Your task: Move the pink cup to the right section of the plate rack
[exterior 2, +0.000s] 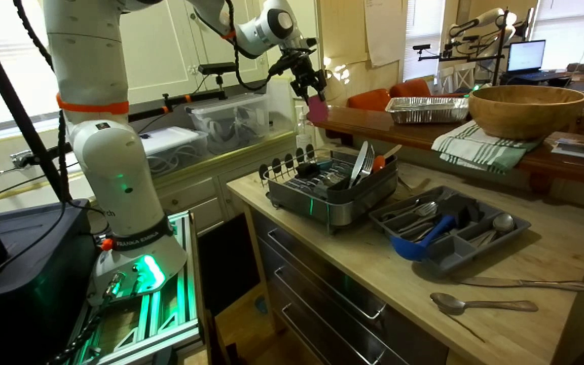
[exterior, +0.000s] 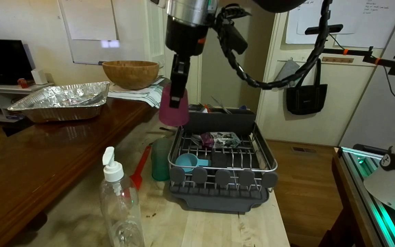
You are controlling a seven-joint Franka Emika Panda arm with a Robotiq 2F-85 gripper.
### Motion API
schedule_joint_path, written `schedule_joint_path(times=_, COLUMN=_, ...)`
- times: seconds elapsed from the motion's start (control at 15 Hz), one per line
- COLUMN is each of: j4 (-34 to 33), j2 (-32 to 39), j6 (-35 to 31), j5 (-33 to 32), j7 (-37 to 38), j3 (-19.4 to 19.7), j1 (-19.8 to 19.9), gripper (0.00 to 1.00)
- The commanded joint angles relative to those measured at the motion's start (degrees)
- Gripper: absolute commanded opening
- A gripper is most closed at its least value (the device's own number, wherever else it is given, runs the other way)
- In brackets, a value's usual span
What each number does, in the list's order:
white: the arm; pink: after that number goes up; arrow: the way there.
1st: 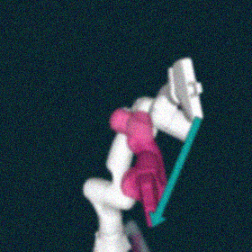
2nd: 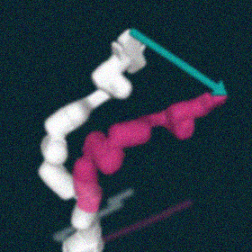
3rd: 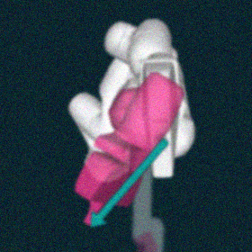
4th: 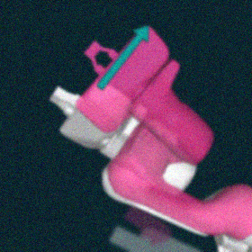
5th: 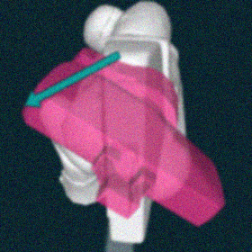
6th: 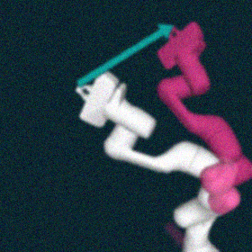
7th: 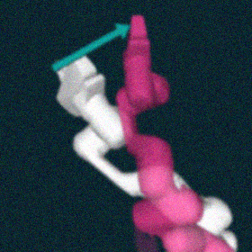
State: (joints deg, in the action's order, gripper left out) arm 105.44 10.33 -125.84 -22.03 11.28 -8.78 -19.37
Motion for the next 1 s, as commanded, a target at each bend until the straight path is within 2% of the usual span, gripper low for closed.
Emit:
schedule_joint_path(times=0.0, j4=10.90, j2=-7.04, j6=-0.94, j5=-2.09, j7=8.91, j3=1.66, j1=3.09, gripper=0.43)
schedule_joint_path(times=0.2, j4=16.11, j2=-8.35, j6=-0.99, j5=-2.75, j7=15.88, j3=2.74, j1=5.89, gripper=0.43)
schedule_joint_path(times=0.47, j4=19.92, j2=-7.12, j6=-0.61, j5=-0.03, j7=24.43, j3=3.52, j1=8.62, gripper=0.43)
schedule_joint_path(times=0.67, j4=22.95, j2=-5.95, j6=-5.93, j5=5.63, j7=27.08, j3=4.11, j1=10.60, gripper=0.43)
schedule_joint_path(times=0.87, j4=25.42, j2=-4.53, j6=-13.46, j5=13.53, j7=25.86, j3=4.42, j1=11.92, gripper=0.43)
schedule_joint_path(times=0.93, j4=25.98, j2=-4.13, j6=-16.61, j5=14.32, j7=25.87, j3=4.44, j1=11.92, gripper=0.43)
